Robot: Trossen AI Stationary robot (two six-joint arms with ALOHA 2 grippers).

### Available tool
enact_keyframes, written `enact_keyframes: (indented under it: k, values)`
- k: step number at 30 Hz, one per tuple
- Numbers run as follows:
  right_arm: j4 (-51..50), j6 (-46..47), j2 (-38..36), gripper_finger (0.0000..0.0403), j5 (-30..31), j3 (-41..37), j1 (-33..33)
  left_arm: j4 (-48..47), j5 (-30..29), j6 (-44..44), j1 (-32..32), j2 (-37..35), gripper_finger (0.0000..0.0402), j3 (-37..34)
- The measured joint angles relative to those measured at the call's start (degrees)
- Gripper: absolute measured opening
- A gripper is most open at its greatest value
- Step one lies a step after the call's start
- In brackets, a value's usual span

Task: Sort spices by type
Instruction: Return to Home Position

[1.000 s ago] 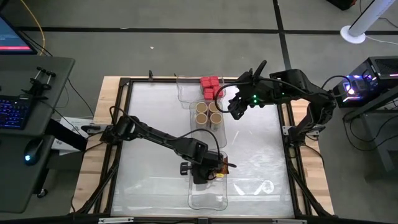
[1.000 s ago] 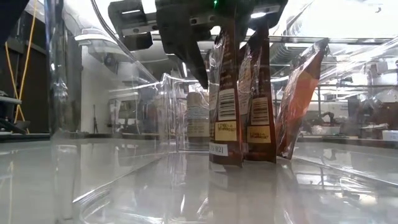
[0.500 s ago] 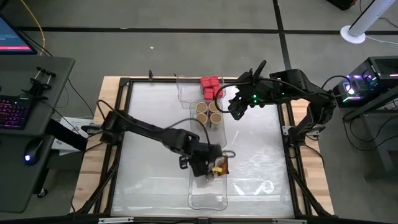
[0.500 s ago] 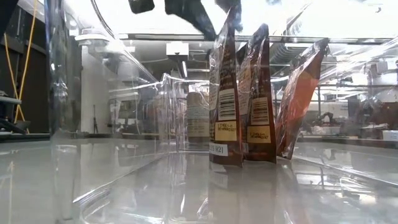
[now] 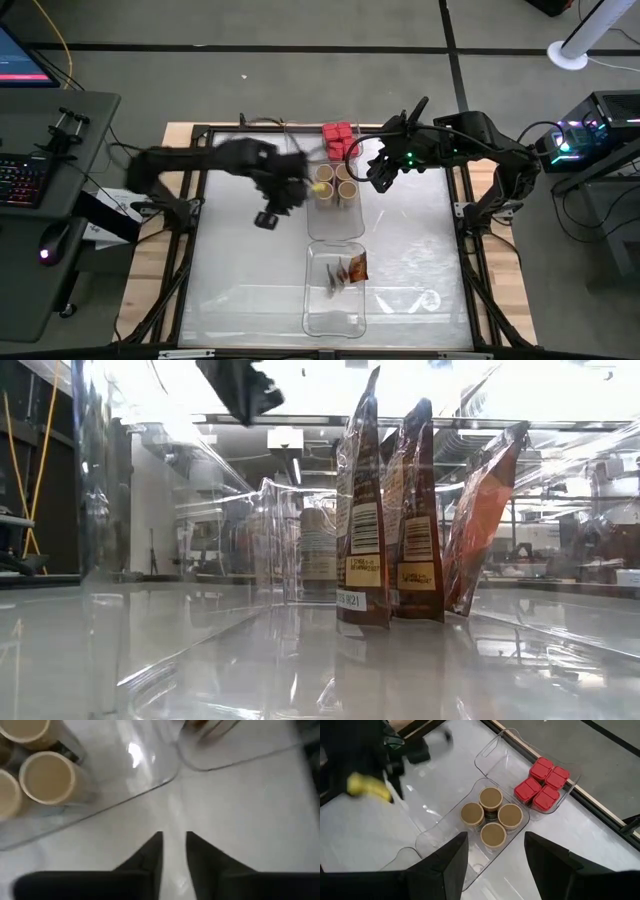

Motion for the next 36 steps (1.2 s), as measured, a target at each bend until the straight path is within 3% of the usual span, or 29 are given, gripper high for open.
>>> enact_keyframes:
  k: [2,4,9,13,17,24,36]
  values:
    - [0.01,0.00,0.00,0.0191,0.00,0.00,0.00,6.50,4.16,-2.56,2.01,-6.76,0.0035,-8.27]
    - [0.02,0.00,0.00,0.0191,0.00,0.00,0.00,15.57,4.28,-6.06,3.19,-14.30,0.0009,-17.82]
    - [0.00,0.00,0.00,0.0191,0.00,0.00,-0.02,44.83,2.32,-19.82,3.80,-35.35,0.0004,-43.35]
    - [0.01,-2.00,0.00,0.0191,1.43,0.00,0.00,65.71,-4.91,-26.93,2.99,-49.83,0.0001,-60.88]
    - [0.02,-2.17,0.00,0.0191,1.44,0.00,-0.02,80.20,-13.01,-31.56,2.99,-60.81,0.0000,-73.27]
    - [0.02,0.47,0.07,0.0191,-2.08,0.00,-0.02,86.77,-16.05,-34.04,2.94,-71.06,0.0000,-83.63]
    - [0.02,2.50,0.83,0.0191,-3.78,0.00,0.04,94.65,-16.75,-39.14,2.34,-76.14,0.0000,-93.96]
